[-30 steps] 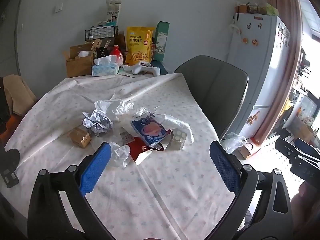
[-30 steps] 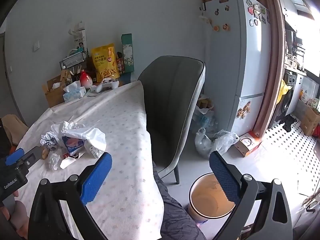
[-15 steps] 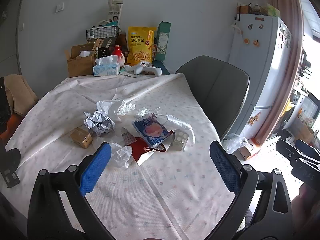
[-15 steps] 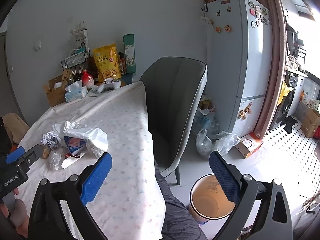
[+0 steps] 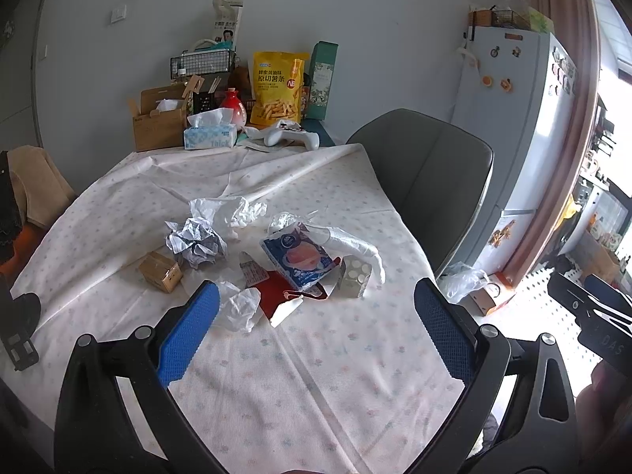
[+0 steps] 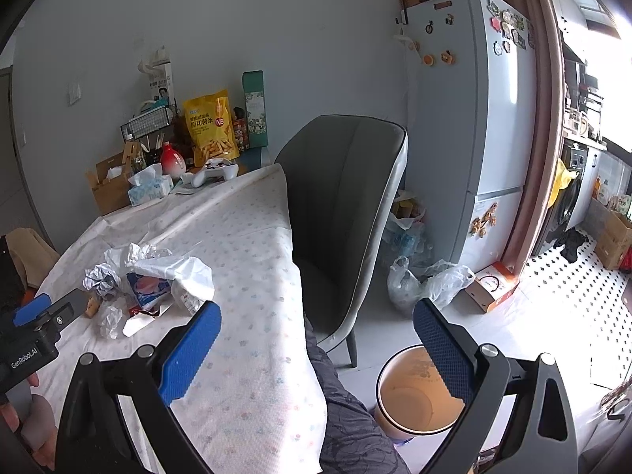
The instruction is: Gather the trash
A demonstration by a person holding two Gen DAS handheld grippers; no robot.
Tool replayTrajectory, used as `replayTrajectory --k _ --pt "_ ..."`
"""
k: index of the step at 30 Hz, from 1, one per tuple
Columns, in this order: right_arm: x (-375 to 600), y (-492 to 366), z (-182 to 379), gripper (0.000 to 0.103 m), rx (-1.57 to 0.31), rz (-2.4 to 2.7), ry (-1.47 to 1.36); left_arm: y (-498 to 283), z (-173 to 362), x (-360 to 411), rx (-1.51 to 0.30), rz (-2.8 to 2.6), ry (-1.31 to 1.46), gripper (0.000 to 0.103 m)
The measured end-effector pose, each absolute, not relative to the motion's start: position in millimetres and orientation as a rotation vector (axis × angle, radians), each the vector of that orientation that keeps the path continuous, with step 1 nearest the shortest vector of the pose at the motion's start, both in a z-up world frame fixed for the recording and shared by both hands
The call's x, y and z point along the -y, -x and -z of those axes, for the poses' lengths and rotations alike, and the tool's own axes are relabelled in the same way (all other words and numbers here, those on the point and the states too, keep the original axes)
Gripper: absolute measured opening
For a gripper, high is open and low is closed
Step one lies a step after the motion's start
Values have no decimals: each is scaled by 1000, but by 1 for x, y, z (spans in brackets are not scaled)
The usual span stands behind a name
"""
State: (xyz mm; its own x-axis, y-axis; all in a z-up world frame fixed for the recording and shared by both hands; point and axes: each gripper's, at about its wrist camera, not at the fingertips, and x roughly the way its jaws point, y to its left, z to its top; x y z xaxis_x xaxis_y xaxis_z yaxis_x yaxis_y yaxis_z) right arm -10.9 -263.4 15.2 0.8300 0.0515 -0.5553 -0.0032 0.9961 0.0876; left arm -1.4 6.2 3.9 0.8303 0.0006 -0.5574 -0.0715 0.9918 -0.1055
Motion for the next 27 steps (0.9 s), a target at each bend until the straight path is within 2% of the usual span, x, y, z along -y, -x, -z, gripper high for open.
replayTrajectory --k 27 --pt "267 13 -17 96 -581 -24 -95 1 -5 -4 -586 -36 122 98"
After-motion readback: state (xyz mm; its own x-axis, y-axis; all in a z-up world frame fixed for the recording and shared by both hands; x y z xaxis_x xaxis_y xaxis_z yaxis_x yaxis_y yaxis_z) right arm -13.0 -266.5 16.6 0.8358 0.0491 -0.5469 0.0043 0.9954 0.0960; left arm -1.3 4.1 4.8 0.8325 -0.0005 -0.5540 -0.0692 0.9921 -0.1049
